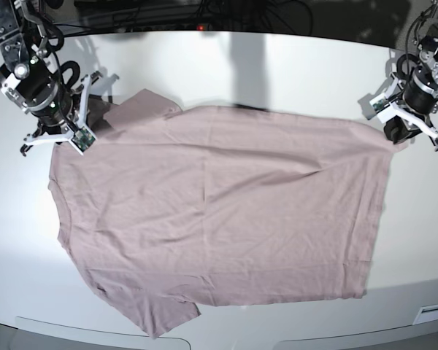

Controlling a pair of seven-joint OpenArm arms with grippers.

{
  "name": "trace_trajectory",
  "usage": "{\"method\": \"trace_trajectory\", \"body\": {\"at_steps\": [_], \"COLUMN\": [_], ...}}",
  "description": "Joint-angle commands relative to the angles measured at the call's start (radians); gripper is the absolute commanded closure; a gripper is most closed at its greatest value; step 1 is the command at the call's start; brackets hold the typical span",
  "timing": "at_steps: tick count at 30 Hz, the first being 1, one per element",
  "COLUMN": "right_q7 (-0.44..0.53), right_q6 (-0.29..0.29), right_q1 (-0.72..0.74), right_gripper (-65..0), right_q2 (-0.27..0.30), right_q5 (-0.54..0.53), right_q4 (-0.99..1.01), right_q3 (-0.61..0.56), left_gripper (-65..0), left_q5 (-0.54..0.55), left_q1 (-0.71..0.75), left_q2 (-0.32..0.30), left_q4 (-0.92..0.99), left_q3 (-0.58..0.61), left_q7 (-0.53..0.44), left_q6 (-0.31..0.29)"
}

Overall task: Fold the T-shirt properly
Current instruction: 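Lift the shirt's collar edge with both grippers and pull it over the body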

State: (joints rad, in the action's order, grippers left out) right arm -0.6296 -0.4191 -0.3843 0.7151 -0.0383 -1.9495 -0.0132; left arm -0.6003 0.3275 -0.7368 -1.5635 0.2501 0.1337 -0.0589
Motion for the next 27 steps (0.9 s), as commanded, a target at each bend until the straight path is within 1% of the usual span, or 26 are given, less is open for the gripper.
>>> {"method": "trace_trajectory", "body": {"at_steps": [1,3,5,13,21,24,27], "right_q7": [0.016,0.015,0.016,0.015,0.016,0.019,0.019], "right_q6": [0.012,0.011,0.011,0.015,0.036,0.064,0.069], "right_q1": [0.024,0.055,0.083,0.163,0.174,0.174,0.181], "right_gripper": [0.0,0.0,0.0,0.0,0.0,0.0,0.0], "right_q2": [-0.001,-0.027,-0.038,-0.039,-0.04,-0.042,-0.058], "right_q5": [0.003,0.001,0.001,0.0,0.0,0.0,0.0], "right_q4": [-0.006,0.012,0.038,0.058,0.058,0.058,0.058], "right_q3": [0.009,0.009,0.009,0.009,0.009,0.009,0.009], "left_gripper": [0.0,0.0,0.0,0.0,0.0,0.0,0.0], "left_q5": [0.0,0.0,-0.001,0.0,0.0,0.0,0.0], "left_q1": [-0.006,-0.01,-0.015,-0.056,-0.062,-0.061,-0.062], "left_q2": [-0.02,-0.02,-0.02,-0.02,-0.021,-0.021,-0.02], "left_q4": [-0.017,-0.017,-0.017,-0.028,-0.147,-0.166,-0.168], "left_q3": [-0.008,-0.008,-0.008,-0.008,-0.008,-0.008,-0.008], "left_q7": [-0.007,-0.003,-0.004,0.002,0.085,0.104,0.105], "left_q6": [0.018,0.018,0.018,0.018,0.018,0.018,0.018]}}
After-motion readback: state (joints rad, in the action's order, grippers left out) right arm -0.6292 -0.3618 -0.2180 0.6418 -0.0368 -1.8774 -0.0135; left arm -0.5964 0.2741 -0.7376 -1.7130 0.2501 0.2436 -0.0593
